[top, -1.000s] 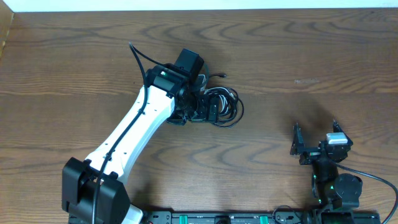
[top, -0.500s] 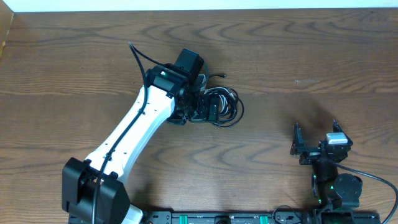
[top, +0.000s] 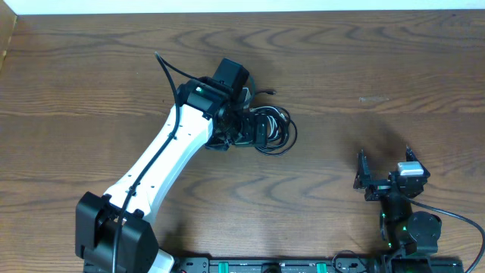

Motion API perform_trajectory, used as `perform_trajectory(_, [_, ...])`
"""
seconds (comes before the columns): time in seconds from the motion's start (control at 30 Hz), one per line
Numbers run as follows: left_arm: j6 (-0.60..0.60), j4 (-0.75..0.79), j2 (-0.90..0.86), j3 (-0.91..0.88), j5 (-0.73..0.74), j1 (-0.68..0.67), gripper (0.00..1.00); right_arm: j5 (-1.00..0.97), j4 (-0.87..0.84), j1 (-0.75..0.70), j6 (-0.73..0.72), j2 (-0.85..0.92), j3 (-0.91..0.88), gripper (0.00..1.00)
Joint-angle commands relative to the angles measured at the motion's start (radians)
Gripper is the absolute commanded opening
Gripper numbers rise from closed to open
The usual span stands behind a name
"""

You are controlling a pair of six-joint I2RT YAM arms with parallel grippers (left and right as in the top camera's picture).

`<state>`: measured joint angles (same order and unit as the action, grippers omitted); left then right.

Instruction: Untangle cables

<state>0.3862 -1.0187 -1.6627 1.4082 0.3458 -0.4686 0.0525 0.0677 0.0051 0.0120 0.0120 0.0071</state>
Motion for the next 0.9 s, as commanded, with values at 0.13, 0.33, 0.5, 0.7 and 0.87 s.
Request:
perform_trajectory(0.13, [0.130,0.135,-0.009,-0.082,-0.060,-0.008,0.98,0.002,0.003,0.010,0.011,-0.006,-0.002,0.99])
perform_trajectory(0.33, [0.184,0.204,-0.091,-0.098,-0.131,-0.008,0.95,0.002,0.003,0.010,0.011,-0.006,-0.002,0.99])
perform_trajectory(0.5, [0.229,0.284,-0.188,-0.098,-0.003,-0.012,0.91,0.002,0.003,0.010,0.011,-0.006,-0.002,0.99])
perform_trajectory(0.7, [0.280,0.385,-0.247,-0.098,0.151,-0.016,0.82,0.002,0.003,0.010,0.011,-0.006,-0.002,0.99])
perform_trajectory(0.87, [0.346,0.384,-0.252,-0.099,0.073,-0.019,0.74,0.002,0.003,0.010,0.011,-0.006,-0.002,0.99])
